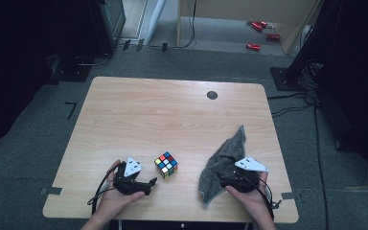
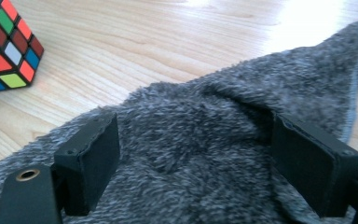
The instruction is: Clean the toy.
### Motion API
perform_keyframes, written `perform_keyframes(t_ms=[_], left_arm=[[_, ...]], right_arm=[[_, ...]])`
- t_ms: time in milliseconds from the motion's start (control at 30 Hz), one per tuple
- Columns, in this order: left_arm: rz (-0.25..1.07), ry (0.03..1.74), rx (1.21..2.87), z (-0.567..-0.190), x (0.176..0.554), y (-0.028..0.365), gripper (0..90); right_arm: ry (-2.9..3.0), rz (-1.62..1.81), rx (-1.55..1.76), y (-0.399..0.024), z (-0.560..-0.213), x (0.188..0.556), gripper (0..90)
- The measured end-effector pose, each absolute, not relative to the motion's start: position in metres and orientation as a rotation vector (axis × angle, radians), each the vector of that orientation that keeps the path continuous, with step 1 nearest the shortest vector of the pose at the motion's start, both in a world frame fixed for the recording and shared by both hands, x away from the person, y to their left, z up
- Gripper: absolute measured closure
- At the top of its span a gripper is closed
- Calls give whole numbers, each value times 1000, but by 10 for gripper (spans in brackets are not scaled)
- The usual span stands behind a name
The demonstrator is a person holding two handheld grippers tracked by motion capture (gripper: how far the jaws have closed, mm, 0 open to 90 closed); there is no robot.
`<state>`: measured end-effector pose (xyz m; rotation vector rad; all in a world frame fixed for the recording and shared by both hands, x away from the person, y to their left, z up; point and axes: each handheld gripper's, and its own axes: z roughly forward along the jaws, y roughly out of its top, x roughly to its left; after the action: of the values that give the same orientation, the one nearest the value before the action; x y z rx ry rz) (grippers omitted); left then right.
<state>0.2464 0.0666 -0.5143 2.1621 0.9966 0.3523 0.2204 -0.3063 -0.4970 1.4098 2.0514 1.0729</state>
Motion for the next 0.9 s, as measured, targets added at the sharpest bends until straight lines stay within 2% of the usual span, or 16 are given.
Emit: perform_keyframes(t_ms=[367, 767, 833, 900], left_arm=[[356, 928, 2215, -515, 249, 32, 138], [371, 938, 2238, -516, 263, 6, 157], [373, 929, 2237, -516, 264, 3, 186], [377, 925, 2232, -515, 265, 3, 276]], right_arm=[[2094, 1049, 1380, -296, -503, 221, 162], [2095, 1063, 1369, -297, -502, 222, 163], [2087, 1069, 1373, -298, -501, 223, 162], [2083, 1070, 1375, -299, -502, 224, 161]])
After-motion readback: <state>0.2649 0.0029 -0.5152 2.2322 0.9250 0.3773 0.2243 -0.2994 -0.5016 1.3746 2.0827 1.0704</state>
